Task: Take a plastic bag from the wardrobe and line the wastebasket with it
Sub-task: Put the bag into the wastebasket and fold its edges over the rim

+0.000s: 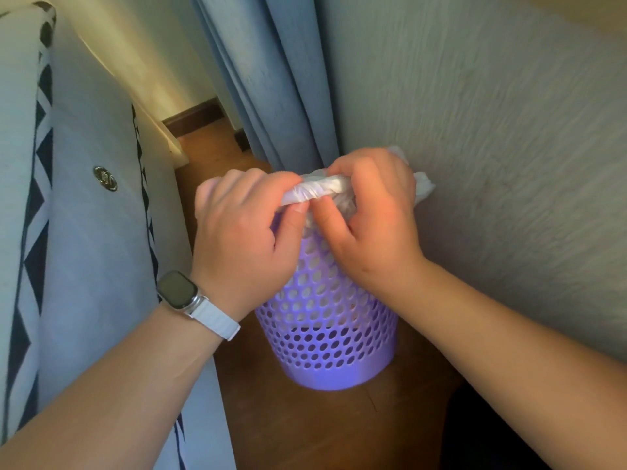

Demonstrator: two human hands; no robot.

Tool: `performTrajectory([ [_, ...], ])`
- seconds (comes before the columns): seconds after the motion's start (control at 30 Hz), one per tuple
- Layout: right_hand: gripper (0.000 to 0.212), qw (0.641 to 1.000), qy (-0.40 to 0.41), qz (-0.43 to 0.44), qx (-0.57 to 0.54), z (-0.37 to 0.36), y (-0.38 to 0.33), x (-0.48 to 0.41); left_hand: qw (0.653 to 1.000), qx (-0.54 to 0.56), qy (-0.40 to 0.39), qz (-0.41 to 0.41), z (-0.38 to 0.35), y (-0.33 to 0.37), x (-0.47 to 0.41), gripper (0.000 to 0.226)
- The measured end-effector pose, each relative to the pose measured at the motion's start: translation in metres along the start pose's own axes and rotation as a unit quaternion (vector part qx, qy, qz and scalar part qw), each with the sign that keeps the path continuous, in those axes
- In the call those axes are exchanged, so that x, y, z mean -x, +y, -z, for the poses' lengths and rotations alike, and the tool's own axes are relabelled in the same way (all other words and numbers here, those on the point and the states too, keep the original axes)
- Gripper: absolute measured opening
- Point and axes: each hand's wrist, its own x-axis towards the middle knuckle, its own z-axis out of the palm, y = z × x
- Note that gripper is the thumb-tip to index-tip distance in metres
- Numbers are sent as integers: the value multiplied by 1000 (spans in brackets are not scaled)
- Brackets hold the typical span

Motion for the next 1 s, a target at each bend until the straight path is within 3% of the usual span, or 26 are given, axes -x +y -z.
performTrajectory([
  [0.3,46,997,-49,14,-60,7,24,-8,1000,21,-2,18,0,-26,-4,13],
  [0.47,39,996,-51,-8,-70,5,31,-10,998,55,24,20,1,-24,-4,12],
  [0.63,27,999,4,-13,-36,6,24,-7,996,79,22,16,-1,-17,-2,15],
  [0.83,23,999,39,-17,-16,7,8,-7,999,25,20,-16,4,-2,-3,41],
  [1.0,20,999,42,-13,-18,4,-4,-4,999,-3,43,4,4,2,-3,31],
])
